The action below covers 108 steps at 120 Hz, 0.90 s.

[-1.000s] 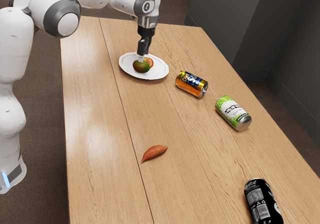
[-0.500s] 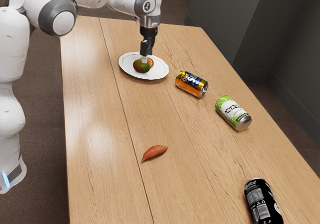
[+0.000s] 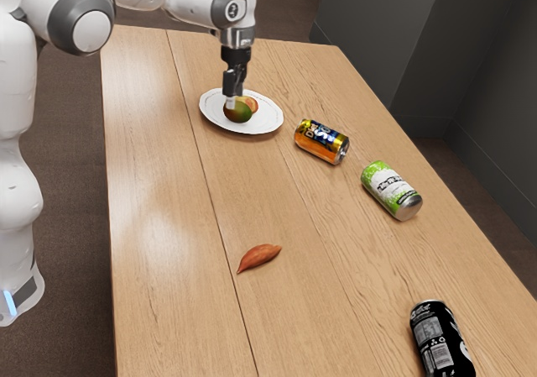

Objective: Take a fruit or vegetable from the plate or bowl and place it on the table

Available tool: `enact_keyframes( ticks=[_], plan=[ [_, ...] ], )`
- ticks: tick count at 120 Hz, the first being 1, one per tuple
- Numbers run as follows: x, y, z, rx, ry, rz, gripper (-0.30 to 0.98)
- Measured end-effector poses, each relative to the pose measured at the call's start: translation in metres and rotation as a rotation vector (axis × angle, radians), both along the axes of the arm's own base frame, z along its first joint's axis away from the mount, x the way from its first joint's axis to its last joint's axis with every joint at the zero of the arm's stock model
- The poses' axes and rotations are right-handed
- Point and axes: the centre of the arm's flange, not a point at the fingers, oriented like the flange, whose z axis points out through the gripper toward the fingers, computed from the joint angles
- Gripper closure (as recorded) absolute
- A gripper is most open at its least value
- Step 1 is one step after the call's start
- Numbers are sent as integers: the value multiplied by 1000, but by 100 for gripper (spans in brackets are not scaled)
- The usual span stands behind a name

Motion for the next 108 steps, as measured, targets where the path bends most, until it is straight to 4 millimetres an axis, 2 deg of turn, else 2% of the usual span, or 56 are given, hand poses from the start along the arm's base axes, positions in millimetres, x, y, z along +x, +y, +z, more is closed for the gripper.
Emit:
enact_keyframes(
  ticks=[56,108],
  plan=[
    [1,1,-4,-2,-2,-22,0],
    [5,1,-21,-24,12,-34,0]
  ],
)
